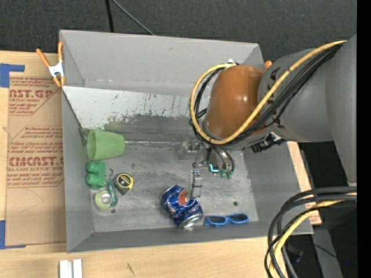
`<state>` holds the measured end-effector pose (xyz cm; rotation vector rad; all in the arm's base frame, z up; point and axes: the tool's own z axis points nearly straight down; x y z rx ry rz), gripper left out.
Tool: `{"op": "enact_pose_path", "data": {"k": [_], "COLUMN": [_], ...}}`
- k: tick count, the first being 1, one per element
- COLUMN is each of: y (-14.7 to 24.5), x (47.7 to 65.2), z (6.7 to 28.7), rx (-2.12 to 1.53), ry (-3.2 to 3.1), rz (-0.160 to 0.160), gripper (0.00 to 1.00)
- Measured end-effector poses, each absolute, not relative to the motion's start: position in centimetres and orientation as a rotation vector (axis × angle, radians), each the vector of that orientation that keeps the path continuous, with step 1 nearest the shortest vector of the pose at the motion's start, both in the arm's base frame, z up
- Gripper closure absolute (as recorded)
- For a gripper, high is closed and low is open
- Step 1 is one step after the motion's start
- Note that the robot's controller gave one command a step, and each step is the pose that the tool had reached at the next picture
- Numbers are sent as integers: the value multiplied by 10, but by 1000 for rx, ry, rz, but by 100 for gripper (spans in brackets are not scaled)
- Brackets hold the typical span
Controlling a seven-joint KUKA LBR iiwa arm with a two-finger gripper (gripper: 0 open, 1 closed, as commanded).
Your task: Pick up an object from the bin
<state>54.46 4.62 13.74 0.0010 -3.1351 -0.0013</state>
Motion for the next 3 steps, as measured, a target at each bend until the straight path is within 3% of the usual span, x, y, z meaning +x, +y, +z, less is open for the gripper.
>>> {"op": "enact_pose_path", "data": {"k": [1,2,3], "y": [67,67,107], "x": [490,489,509], "z": [78,78,201], "rx": [-31,-31,8], "ry": [-3144,-3142,-3151], "rz": [-2,-4,-6], "gripper": [0,100,100]}}
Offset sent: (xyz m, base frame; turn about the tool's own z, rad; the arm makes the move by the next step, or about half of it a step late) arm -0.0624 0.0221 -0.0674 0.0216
